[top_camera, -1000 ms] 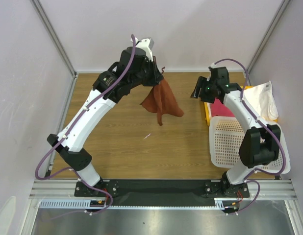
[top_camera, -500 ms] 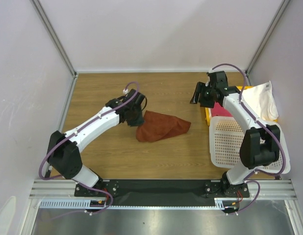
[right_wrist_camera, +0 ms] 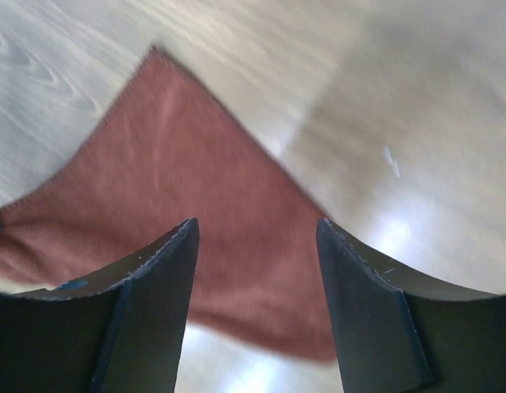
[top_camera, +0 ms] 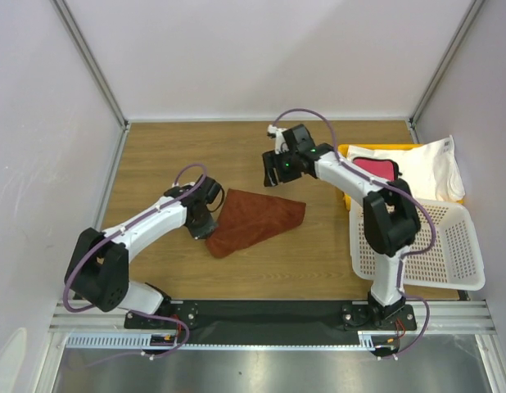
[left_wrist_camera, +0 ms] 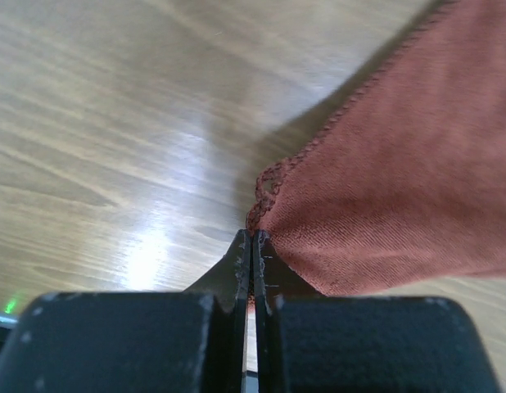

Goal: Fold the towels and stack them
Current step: Flatten out the crumpled towel

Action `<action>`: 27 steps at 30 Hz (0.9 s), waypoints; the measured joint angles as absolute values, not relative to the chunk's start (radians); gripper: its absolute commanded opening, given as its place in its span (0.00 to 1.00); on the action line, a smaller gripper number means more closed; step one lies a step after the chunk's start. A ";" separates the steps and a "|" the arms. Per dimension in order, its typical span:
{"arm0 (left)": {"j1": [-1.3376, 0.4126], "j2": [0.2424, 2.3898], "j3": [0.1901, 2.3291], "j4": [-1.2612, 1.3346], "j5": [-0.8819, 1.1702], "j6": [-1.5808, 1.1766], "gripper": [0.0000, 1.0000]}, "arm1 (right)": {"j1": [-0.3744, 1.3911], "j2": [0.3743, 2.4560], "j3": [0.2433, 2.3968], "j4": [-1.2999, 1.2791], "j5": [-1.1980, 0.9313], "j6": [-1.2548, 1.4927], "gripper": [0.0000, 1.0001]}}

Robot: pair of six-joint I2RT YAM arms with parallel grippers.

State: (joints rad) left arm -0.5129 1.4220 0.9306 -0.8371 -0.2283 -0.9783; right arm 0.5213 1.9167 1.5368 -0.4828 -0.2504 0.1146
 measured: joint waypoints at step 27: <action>-0.363 1.496 0.838 -0.673 -0.116 -0.783 0.00 | 0.741 2.399 1.968 -0.319 -0.348 -0.104 0.69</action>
State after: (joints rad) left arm -0.3630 1.4963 0.8375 -0.6727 -0.1162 -0.7830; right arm 0.7410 2.3993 1.9678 -0.3195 -0.3477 -0.1043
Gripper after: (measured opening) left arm 0.011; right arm 0.671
